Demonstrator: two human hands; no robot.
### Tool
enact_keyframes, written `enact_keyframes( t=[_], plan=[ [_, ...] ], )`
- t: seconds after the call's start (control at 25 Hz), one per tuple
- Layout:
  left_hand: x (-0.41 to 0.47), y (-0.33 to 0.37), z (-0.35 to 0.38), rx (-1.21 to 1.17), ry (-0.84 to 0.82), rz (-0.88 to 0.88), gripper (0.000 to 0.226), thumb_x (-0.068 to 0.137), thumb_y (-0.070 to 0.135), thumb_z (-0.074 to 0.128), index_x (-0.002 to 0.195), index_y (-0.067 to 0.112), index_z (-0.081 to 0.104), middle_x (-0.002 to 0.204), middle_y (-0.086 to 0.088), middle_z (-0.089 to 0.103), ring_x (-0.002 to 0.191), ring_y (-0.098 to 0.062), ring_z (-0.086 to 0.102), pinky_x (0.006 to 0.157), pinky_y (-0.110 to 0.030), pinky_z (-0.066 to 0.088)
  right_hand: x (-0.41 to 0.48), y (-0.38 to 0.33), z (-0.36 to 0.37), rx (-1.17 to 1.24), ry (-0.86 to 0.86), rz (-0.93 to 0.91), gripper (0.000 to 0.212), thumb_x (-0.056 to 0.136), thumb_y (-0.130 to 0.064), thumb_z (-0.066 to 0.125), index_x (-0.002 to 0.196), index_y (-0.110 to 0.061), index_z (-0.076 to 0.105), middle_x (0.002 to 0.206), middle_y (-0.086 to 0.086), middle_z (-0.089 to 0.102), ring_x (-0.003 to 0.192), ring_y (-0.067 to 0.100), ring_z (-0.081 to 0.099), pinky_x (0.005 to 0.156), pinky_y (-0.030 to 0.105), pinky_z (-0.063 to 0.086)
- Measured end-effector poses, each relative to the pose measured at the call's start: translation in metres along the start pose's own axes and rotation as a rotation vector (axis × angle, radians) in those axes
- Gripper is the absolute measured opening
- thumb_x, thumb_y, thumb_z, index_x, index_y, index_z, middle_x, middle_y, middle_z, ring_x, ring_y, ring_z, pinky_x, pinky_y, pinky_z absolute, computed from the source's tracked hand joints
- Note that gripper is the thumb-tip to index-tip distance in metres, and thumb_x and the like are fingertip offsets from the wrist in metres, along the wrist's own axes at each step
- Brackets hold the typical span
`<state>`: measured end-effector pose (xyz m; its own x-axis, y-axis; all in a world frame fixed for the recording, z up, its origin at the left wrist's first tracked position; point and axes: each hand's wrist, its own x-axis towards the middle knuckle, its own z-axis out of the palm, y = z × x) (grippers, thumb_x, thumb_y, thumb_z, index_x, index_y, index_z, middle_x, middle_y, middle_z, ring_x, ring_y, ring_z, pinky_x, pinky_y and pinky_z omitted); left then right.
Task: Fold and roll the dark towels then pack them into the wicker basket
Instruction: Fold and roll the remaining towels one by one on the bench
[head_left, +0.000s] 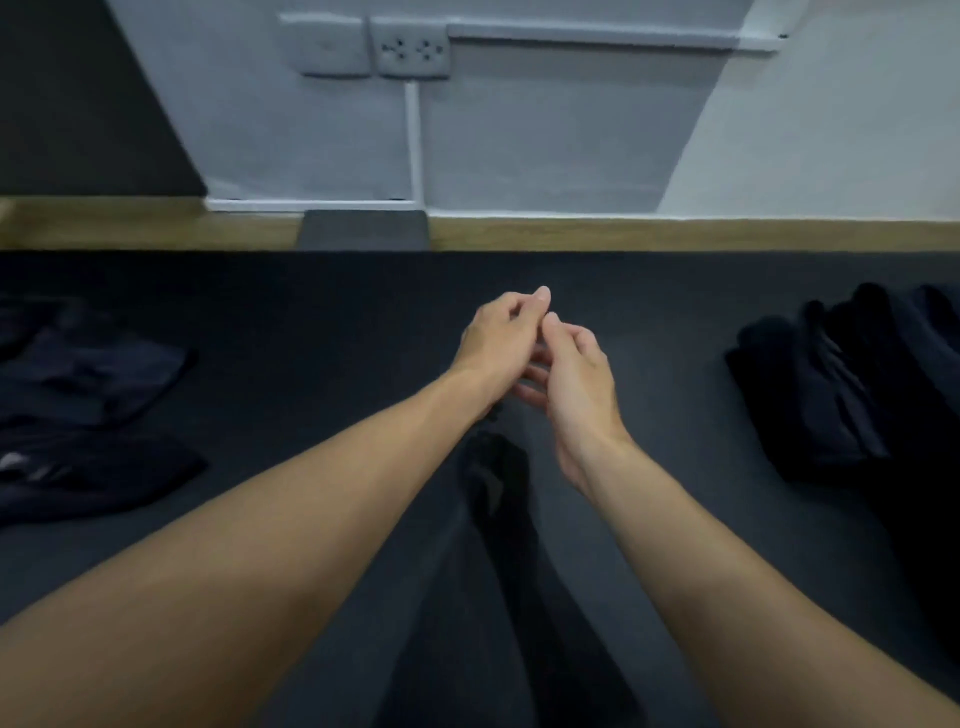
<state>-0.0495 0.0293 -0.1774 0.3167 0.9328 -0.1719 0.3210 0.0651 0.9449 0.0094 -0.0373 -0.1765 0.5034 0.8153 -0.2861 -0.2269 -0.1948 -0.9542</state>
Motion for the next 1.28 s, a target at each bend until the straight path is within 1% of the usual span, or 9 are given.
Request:
enact_keyframes(
  t=[0.2, 0.4, 0.6, 0.76, 0.84, 1.0, 1.12, 1.2, 1.28],
  plan=[
    [-0.040, -0.040, -0.159, 0.065, 0.356, -0.071, 0.039, 0.098, 0.052, 0.044, 0.116, 0.023, 0.064, 0.103, 0.007, 0.065, 0.104, -0.020, 0.063, 0.097, -0.045, 0.051, -0.039, -0.002, 0.125, -0.166, -0.284, -0.045, 0.012, 0.099, -0.041, 0.049, 0.094, -0.033, 0.057, 0.103, -0.003, 0.065, 0.100, 0.016, 0.065, 0.093, 0.041, 0.055],
    [-0.107, -0.100, -0.281, 0.274, 0.569, -0.203, 0.041, 0.098, 0.046, 0.050, 0.127, 0.019, 0.061, 0.116, 0.000, 0.065, 0.110, -0.020, 0.060, 0.094, -0.032, 0.046, -0.081, 0.030, 0.228, -0.363, -0.594, -0.099, 0.015, 0.098, -0.041, 0.049, 0.104, -0.035, 0.061, 0.105, -0.012, 0.061, 0.102, 0.010, 0.059, 0.096, 0.039, 0.051],
    [-0.160, -0.179, -0.358, 0.794, 0.551, -0.434, 0.050, 0.096, 0.047, 0.054, 0.137, 0.019, 0.049, 0.135, -0.010, 0.051, 0.124, -0.032, 0.049, 0.103, -0.048, 0.041, -0.104, 0.079, 0.308, -0.792, -0.922, -0.233, 0.034, 0.098, -0.032, 0.054, 0.130, -0.024, 0.057, 0.125, -0.002, 0.059, 0.114, 0.016, 0.056, 0.095, 0.030, 0.045],
    [-0.168, -0.210, -0.373, 1.032, 0.443, -0.389, 0.057, 0.095, 0.045, 0.055, 0.143, 0.016, 0.040, 0.142, -0.007, 0.044, 0.124, -0.034, 0.045, 0.101, -0.046, 0.042, -0.096, 0.106, 0.345, -1.357, -0.926, -0.444, 0.060, 0.092, -0.032, 0.063, 0.143, -0.018, 0.036, 0.144, 0.011, 0.041, 0.132, 0.033, 0.041, 0.107, 0.042, 0.037],
    [-0.163, -0.214, -0.368, 1.221, 0.414, -0.325, 0.058, 0.096, 0.042, 0.053, 0.145, 0.018, 0.035, 0.138, -0.007, 0.048, 0.120, -0.033, 0.046, 0.096, -0.044, 0.041, -0.094, 0.116, 0.350, -1.488, -0.883, -0.539, 0.051, 0.091, -0.034, 0.064, 0.135, -0.017, 0.043, 0.137, 0.010, 0.047, 0.126, 0.033, 0.046, 0.101, 0.045, 0.039],
    [-0.147, -0.193, -0.367, 1.318, 0.421, -0.202, 0.035, 0.090, 0.033, 0.059, 0.120, 0.016, 0.055, 0.118, -0.007, 0.060, 0.113, -0.029, 0.049, 0.095, -0.040, 0.035, -0.081, 0.111, 0.334, -1.308, -0.854, -0.561, 0.027, 0.088, -0.035, 0.063, 0.109, -0.019, 0.057, 0.117, 0.006, 0.056, 0.111, 0.029, 0.054, 0.091, 0.041, 0.045],
    [-0.139, -0.159, -0.368, 0.988, 0.531, 0.018, 0.022, 0.082, 0.026, 0.068, 0.097, 0.016, 0.056, 0.100, -0.006, 0.060, 0.099, -0.029, 0.055, 0.084, -0.042, 0.044, -0.064, 0.074, 0.311, -0.902, -0.843, -0.444, 0.013, 0.086, -0.025, 0.066, 0.092, -0.020, 0.056, 0.093, 0.000, 0.065, 0.086, 0.018, 0.062, 0.069, 0.031, 0.047],
    [-0.131, -0.129, -0.368, 0.778, 0.636, 0.156, 0.018, 0.081, 0.017, 0.065, 0.098, 0.015, 0.060, 0.095, -0.004, 0.067, 0.091, -0.027, 0.062, 0.078, -0.043, 0.050, -0.059, 0.040, 0.293, -0.561, -0.827, -0.373, 0.010, 0.090, -0.021, 0.067, 0.085, -0.023, 0.058, 0.081, -0.001, 0.066, 0.060, 0.008, 0.060, 0.053, 0.027, 0.047],
    [-0.123, -0.093, -0.363, 0.691, 0.708, 0.292, 0.022, 0.084, 0.015, 0.060, 0.106, 0.016, 0.066, 0.098, 0.000, 0.071, 0.092, -0.021, 0.065, 0.080, -0.041, 0.051, -0.056, 0.000, 0.275, -0.325, -0.779, -0.285, 0.013, 0.096, -0.019, 0.061, 0.084, -0.022, 0.061, 0.069, -0.004, 0.061, 0.041, 0.004, 0.045, 0.038, 0.020, 0.034]
  ],
)
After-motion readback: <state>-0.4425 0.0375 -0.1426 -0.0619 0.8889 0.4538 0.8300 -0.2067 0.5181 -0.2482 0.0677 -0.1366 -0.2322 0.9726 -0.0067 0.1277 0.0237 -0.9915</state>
